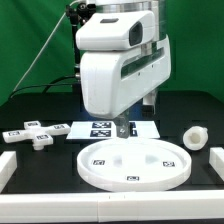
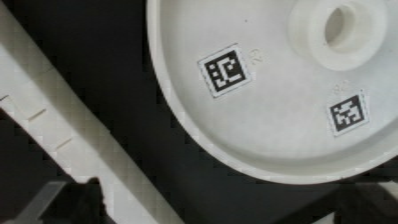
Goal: Assemble round table
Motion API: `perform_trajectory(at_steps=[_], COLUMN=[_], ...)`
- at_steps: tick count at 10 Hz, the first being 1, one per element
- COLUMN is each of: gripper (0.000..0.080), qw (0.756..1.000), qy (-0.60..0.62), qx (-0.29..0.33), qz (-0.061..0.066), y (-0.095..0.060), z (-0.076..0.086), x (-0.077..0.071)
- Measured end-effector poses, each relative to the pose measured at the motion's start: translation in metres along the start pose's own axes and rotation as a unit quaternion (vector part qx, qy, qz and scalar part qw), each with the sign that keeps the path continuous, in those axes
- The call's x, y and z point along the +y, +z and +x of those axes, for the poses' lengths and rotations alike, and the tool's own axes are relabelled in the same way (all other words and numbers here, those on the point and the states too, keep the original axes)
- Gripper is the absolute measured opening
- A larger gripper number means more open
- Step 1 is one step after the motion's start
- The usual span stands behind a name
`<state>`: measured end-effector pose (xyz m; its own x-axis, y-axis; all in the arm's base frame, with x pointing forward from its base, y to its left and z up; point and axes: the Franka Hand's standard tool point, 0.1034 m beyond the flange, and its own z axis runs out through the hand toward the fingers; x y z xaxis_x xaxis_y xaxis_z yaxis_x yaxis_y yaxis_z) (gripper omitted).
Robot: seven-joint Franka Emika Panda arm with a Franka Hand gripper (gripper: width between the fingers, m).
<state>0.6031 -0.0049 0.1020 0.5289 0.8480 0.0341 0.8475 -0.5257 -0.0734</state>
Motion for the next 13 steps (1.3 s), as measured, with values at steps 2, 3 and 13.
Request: perform_trajectory(at_steps=[2, 3, 13], gripper=[0.0650, 0.0650, 0.0650], qw=[1.000, 1.000, 1.000], qy=[0.000, 0.000, -0.017], qx=[0.000, 0.000, 0.004], qz=[0.000, 0.000, -0.014], y=[0.000, 0.000, 0.054], z=[0.000, 0.000, -0.034], x=[0.000, 0.000, -0.051])
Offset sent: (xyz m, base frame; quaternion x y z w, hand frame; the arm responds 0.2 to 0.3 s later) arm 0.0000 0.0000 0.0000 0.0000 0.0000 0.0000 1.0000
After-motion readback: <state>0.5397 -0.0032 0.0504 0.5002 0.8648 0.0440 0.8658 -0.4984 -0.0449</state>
